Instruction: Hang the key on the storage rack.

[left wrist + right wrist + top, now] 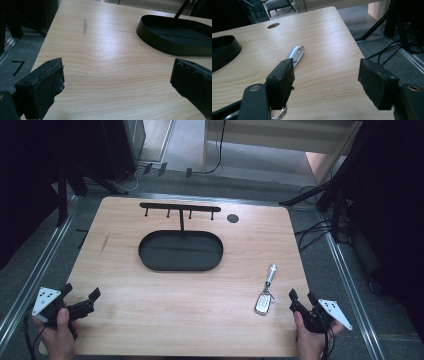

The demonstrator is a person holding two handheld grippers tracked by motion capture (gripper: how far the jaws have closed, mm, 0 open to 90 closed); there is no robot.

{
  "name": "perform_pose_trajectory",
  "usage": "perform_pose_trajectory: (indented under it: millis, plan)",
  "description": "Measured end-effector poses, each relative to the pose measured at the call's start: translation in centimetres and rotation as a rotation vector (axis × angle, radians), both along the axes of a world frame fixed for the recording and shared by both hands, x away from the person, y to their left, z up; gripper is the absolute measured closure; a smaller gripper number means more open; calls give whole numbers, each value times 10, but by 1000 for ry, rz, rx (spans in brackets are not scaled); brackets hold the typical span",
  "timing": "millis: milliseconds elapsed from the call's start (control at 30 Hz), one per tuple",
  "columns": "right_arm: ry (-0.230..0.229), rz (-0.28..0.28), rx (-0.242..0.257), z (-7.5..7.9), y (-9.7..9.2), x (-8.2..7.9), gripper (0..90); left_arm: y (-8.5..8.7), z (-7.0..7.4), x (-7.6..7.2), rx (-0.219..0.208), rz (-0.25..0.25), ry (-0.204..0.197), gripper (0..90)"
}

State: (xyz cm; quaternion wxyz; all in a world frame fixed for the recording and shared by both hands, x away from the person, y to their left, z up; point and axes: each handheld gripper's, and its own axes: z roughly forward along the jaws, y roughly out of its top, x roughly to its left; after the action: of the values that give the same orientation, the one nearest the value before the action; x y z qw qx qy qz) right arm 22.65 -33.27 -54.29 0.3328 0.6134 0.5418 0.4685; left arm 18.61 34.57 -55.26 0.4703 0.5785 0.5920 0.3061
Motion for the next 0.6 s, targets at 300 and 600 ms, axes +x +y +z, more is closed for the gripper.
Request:
perform_pose_trajectory:
  millis: [300,600]
  plan:
    - [94,10,-58,1,6,9,399,0,0,0,-5,-2,-5,0]
    - [240,19,-157,17,13,33,410,1,0,0,-10,-9,-1,0]
